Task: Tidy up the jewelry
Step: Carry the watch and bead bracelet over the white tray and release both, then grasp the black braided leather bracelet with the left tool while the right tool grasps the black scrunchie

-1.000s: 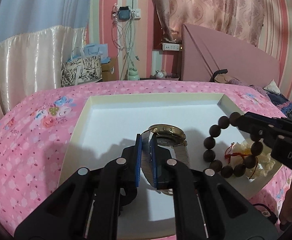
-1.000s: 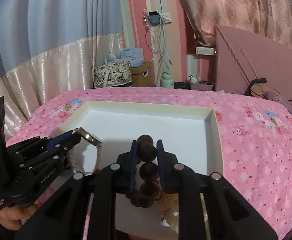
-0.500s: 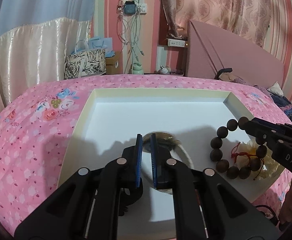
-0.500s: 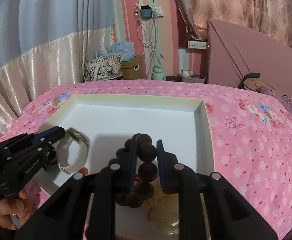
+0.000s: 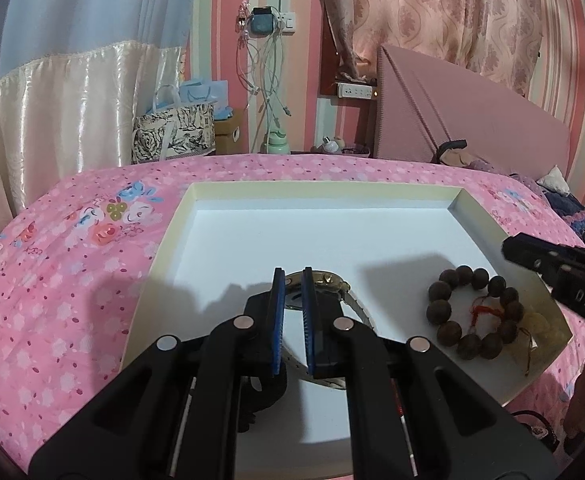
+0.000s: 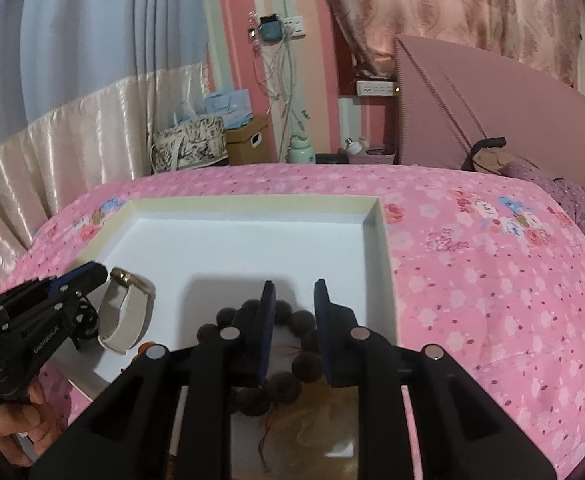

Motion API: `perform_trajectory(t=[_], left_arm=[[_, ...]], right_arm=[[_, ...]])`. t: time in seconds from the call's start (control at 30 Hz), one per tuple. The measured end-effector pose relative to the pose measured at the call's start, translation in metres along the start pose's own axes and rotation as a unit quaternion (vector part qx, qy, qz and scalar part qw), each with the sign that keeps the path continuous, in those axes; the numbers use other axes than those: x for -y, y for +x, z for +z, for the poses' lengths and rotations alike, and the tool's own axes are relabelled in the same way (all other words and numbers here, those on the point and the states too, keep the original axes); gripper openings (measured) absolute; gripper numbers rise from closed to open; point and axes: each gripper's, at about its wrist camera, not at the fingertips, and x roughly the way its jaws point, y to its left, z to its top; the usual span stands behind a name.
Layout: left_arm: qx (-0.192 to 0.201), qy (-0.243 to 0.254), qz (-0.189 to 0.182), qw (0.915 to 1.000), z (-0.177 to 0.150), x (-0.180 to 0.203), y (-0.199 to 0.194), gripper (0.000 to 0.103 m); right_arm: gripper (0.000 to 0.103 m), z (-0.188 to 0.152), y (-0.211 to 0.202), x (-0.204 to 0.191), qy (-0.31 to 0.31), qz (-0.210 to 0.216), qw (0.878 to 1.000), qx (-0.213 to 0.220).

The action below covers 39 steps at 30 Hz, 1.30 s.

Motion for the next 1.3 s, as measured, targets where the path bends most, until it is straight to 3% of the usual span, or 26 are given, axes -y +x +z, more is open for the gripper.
perform_trajectory(t=[0.37, 0.4, 0.47, 0.57, 0.67, 0.8, 0.87, 0.93, 1.03, 1.07, 1.2, 1.3], left_arm=[[0.026, -0.006, -0.006, 0.9996, 0.006, -0.007, -0.017, 0.01], [0.03, -0.006, -0.002, 0.9995, 0.008, -0.008, -0.02, 0.013], [0.039, -0.006, 0.004, 0.9992, 0.011, -0.009, -0.026, 0.038], [0.062, -0.011, 0.013, 0.9979, 0.021, -0.016, -0.041, 0.056], [0.08, -0.029, 0.019, 0.9962, 0.031, -0.024, -0.057, 0.065], [0.113, -0.039, 0.027, 0.9924, 0.052, -0.038, -0.089, 0.069], [0.128, -0.048, 0.03, 0.9902, 0.06, -0.046, -0.102, 0.083], [0.125, -0.048, 0.036, 0.9903, 0.063, -0.057, -0.113, 0.086], [0.107, -0.029, 0.041, 0.9929, 0.05, -0.076, -0.123, 0.086], [0.098, -0.03, 0.046, 0.9936, 0.041, -0.086, -0.128, 0.086], [0.058, -0.062, 0.062, 0.9945, -0.014, -0.131, -0.155, 0.089], [0.046, -0.054, 0.087, 0.9937, -0.049, -0.143, -0.162, 0.09]], right_arm=[[0.02, 0.007, -0.015, 0.011, 0.007, -0.004, 1.0, 0.021], [0.02, 0.007, -0.016, 0.013, 0.007, -0.007, 1.0, 0.021], [0.02, 0.008, -0.017, 0.017, 0.011, -0.009, 1.0, 0.021], [0.035, 0.01, -0.021, 0.026, 0.023, -0.011, 0.999, 0.027], [0.036, 0.013, -0.028, 0.028, 0.03, 0.008, 0.999, 0.037], [0.036, 0.022, -0.043, 0.026, 0.034, 0.013, 0.998, 0.054], [0.036, 0.027, -0.058, 0.024, 0.041, 0.029, 0.996, 0.073], [0.045, 0.029, -0.07, 0.021, 0.044, 0.056, 0.995, 0.074], [0.063, 0.017, -0.088, 0.016, 0.027, 0.061, 0.995, 0.078], [0.065, 0.006, -0.095, 0.015, 0.021, 0.052, 0.995, 0.077], [0.065, -0.037, -0.108, 0.019, 0.022, 0.055, 0.997, 0.046], [0.065, -0.061, -0.111, 0.008, 0.017, 0.062, 0.998, 0.021]])
